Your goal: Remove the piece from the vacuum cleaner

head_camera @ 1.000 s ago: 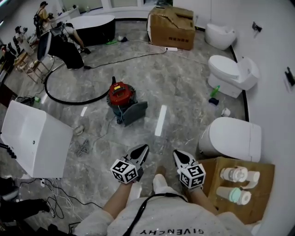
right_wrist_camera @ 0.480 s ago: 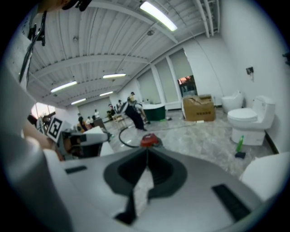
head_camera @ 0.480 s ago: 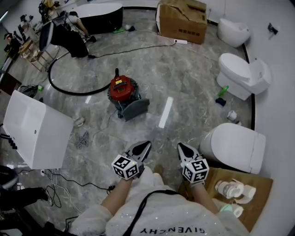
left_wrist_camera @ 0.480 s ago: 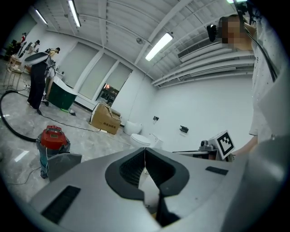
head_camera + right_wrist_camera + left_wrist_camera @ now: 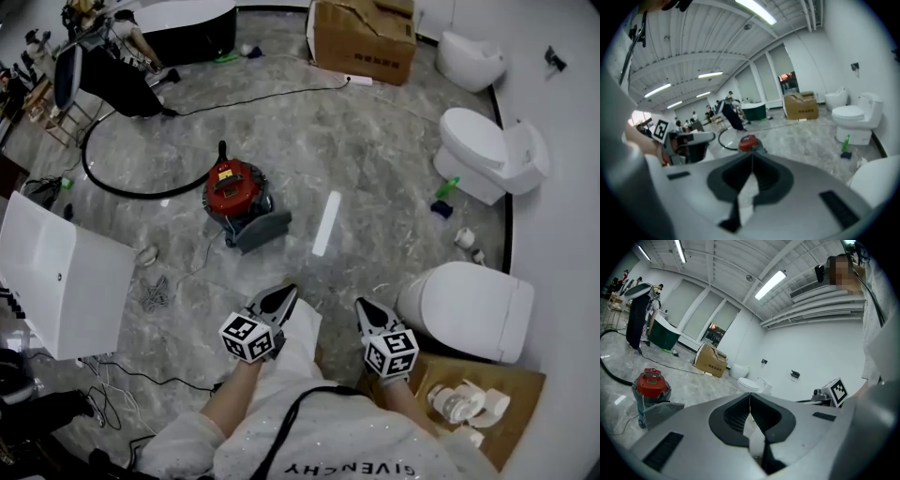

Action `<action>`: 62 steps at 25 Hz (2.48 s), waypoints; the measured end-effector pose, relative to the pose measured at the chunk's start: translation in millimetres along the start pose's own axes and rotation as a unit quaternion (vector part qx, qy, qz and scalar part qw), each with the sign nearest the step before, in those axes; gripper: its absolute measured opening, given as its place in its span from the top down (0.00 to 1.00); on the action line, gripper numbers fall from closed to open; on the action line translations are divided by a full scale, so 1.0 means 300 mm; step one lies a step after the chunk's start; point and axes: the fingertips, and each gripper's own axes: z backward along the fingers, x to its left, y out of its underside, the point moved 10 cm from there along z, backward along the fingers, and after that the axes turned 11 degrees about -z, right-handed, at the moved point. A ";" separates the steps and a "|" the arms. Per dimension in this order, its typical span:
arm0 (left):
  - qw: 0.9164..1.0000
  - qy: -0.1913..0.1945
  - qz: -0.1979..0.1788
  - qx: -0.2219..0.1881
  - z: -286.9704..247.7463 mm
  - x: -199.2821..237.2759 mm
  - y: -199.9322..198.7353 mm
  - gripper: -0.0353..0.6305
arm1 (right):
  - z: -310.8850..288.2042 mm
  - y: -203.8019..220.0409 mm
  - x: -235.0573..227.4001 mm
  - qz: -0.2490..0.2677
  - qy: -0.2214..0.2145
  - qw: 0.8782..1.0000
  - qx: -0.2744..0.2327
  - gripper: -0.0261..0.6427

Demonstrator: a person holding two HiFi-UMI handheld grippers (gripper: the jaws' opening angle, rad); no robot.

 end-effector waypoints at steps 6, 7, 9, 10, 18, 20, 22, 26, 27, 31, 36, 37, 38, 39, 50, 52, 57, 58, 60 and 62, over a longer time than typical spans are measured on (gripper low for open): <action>1.000 0.002 -0.001 -0.015 -0.156 0.174 -0.113 0.91 | -0.193 -0.167 -0.030 0.021 -0.002 1.000 0.019 0.94; 1.000 0.002 0.000 -0.015 -0.173 0.202 -0.125 0.91 | -0.234 -0.194 -0.032 0.025 -0.004 0.999 0.023 0.94; 1.000 -0.003 0.006 -0.009 -0.196 0.259 -0.138 0.91 | -0.319 -0.244 -0.030 0.030 -0.009 0.999 0.034 0.94; 1.000 -0.007 0.010 -0.004 -0.201 0.289 -0.139 0.91 | -0.364 -0.267 -0.024 0.033 -0.014 0.999 0.039 0.94; 0.995 -0.075 0.067 0.016 -0.192 0.549 -0.110 0.91 | -0.718 -0.390 0.033 0.088 -0.067 0.988 0.110 0.94; 0.993 -0.091 0.074 0.015 -0.187 0.600 -0.115 0.91 | -0.792 -0.416 0.039 0.099 -0.076 0.984 0.124 0.94; 0.991 -0.106 0.080 0.013 -0.177 0.645 -0.114 0.91 | -0.859 -0.436 0.050 0.114 -0.085 0.980 0.137 0.94; 0.983 -0.149 0.100 0.021 -0.149 0.719 -0.066 0.91 | -0.995 -0.431 0.076 0.168 -0.104 0.963 0.186 0.94; 0.981 -0.159 0.107 0.023 -0.141 0.730 -0.051 0.91 | -1.024 -0.421 0.084 0.183 -0.111 0.956 0.201 0.94; 0.974 -0.176 0.144 0.023 -0.129 0.748 0.008 0.91 | -1.111 -0.391 0.118 0.240 -0.158 0.923 0.255 0.94; 0.966 -0.198 0.165 0.031 -0.163 0.809 0.060 0.91 | -1.268 -0.353 0.128 0.289 -0.195 0.888 0.298 0.94; 0.964 -0.203 0.166 0.033 -0.177 0.819 0.070 0.91 | -1.301 -0.346 0.125 0.299 -0.199 0.882 0.305 0.94; 0.964 -0.205 0.165 0.037 -0.190 0.831 0.081 0.91 | -1.334 -0.338 0.124 0.308 -0.204 0.876 0.311 0.94; 0.964 -0.206 0.162 0.043 -0.201 0.843 0.094 0.91 | -1.366 -0.328 0.124 0.316 -0.208 0.871 0.315 0.94; 0.951 -0.247 0.103 0.151 -0.327 1.057 0.363 0.62 | -1.664 -0.156 0.046 0.376 -0.222 0.833 0.339 0.94; 0.950 -0.245 0.070 0.178 -0.350 1.094 0.397 0.57 | -1.699 -0.116 0.022 0.389 -0.213 0.828 0.343 0.94; 0.945 -0.219 0.001 0.243 -0.399 1.178 0.497 0.48 | -1.770 -0.024 -0.024 0.430 -0.197 0.807 0.352 0.80; 0.942 -0.213 -0.012 0.261 -0.409 1.193 0.524 0.47 | -1.787 -0.005 -0.036 0.438 -0.195 0.803 0.355 0.77; 0.933 -0.206 -0.034 0.293 -0.429 1.218 0.571 0.43 | -1.818 0.034 -0.059 0.449 -0.190 0.796 0.359 0.73; 0.924 -0.203 -0.051 0.320 -0.447 1.233 0.610 0.37 | -1.849 0.071 -0.083 0.452 -0.186 0.793 0.363 0.70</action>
